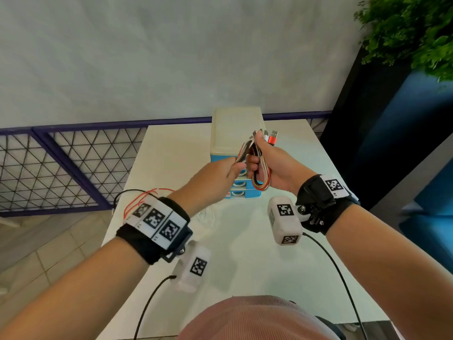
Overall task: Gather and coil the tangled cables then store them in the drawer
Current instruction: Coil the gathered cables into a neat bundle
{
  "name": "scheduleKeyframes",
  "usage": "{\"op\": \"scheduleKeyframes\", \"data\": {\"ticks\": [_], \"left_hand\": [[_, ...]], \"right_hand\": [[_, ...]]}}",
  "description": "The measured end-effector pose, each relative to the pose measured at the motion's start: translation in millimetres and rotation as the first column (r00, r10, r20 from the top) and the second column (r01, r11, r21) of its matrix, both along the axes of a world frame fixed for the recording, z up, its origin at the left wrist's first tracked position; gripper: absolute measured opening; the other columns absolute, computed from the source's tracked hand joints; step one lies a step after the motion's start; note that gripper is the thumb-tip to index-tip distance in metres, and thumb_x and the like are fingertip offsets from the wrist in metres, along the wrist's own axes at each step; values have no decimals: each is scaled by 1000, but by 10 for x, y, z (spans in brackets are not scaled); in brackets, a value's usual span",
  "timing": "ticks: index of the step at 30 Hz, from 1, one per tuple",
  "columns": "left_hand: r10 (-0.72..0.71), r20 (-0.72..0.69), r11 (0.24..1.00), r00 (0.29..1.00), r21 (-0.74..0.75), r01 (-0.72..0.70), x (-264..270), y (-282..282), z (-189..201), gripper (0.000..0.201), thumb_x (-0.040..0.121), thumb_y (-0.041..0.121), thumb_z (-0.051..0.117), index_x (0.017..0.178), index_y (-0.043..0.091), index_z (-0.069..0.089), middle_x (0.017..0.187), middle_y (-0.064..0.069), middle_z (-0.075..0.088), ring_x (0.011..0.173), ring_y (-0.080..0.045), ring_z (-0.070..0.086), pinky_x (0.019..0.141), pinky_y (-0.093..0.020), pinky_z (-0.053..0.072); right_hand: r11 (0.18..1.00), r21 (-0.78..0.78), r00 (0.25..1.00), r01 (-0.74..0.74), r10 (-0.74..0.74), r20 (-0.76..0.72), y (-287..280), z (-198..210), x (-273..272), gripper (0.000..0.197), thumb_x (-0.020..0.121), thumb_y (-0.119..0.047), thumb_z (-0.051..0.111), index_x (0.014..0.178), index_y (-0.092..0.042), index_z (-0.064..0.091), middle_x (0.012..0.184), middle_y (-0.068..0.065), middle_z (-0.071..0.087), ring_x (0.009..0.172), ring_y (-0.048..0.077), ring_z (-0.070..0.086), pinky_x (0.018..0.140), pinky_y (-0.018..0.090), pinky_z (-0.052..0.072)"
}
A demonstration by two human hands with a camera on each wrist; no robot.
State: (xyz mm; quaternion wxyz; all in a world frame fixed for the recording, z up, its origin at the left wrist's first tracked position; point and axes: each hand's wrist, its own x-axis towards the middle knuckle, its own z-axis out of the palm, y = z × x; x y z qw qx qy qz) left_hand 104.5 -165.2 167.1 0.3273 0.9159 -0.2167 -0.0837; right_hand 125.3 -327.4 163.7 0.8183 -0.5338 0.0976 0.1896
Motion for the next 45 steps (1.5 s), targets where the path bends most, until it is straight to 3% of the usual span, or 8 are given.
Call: {"op": "scheduleKeyframes", "data": {"ticks": [8, 12, 17, 23, 27, 34, 39, 45], "left_hand": [[-39, 320, 911, 947, 400, -98, -184, -264, 81, 22, 100, 32, 35, 112, 15, 44, 79, -3, 57, 70, -26, 55, 57, -34, 37], [-115, 394, 819, 912, 557, -138, -234, -346, 90, 33, 95, 11, 42, 126, 2, 38, 94, -10, 63, 67, -26, 48, 51, -33, 27], [-140, 363, 803, 921, 586, -109, -258, -346, 97, 24, 95, 8, 41, 118, 4, 44, 95, -11, 62, 85, -33, 61, 60, -35, 32], [-41, -18, 966, 999, 255, 44, -161, -305, 24, 50, 101, 44, 20, 85, 10, 52, 67, -6, 59, 55, -20, 53, 63, -36, 45], [-100, -336, 982, 937, 118, 147, -168, -261, -115, 56, 100, 48, 20, 68, 15, 52, 61, -7, 57, 50, -15, 56, 64, -30, 40], [-166, -249, 986, 954, -39, 161, -158, -212, -348, 38, 101, 41, 29, 92, 9, 48, 74, 1, 48, 61, -13, 49, 57, -24, 39], [-212, -172, 961, 962, -217, 173, -171, -185, -452, 38, 101, 33, 36, 89, 1, 52, 64, 7, 42, 52, 0, 38, 50, -11, 34], [-240, -367, 904, 899, -422, 69, -93, -93, -543, 52, 86, 54, 44, 60, 10, 37, 49, 0, 29, 38, -10, 26, 39, -17, 27]], "right_hand": [[997, 58, 997, -56, 59, -49, 51, 0, -66, 65, 72, -82, 48, 75, -17, 51, 61, -1, 40, 38, 9, 34, 44, 20, 28], [993, -89, 996, -75, 80, 47, 75, -52, -35, 36, 77, -47, 74, 69, -19, 52, 69, -1, 41, 42, 8, 32, 48, 21, 26], [988, -155, 996, -22, 35, 79, 110, -98, -9, 23, 96, -25, 59, 76, -13, 57, 61, -3, 48, 49, 10, 41, 48, 22, 31], [995, -26, 993, 96, -94, 70, 131, -17, 15, 30, 100, -36, 49, 86, -10, 54, 62, -2, 45, 55, 11, 48, 52, 22, 48], [984, 158, 996, 86, -88, 5, 80, 63, 11, 34, 99, -41, 49, 78, -14, 50, 60, -2, 44, 54, 12, 49, 57, 27, 51], [950, 312, 999, 9, -19, 26, 114, 81, -48, 44, 100, -48, 41, 74, -14, 49, 81, 6, 61, 83, 23, 67, 80, 41, 58], [943, 310, 992, 123, -126, -11, 190, 115, -69, 43, 99, -49, 43, 70, -18, 44, 51, -7, 42, 37, 5, 39, 40, 19, 39], [937, 220, 961, 271, -277, -3, 198, 76, 1, 42, 100, -44, 45, 67, -18, 40, 39, -9, 29, 28, 3, 23, 29, 18, 22]]}}
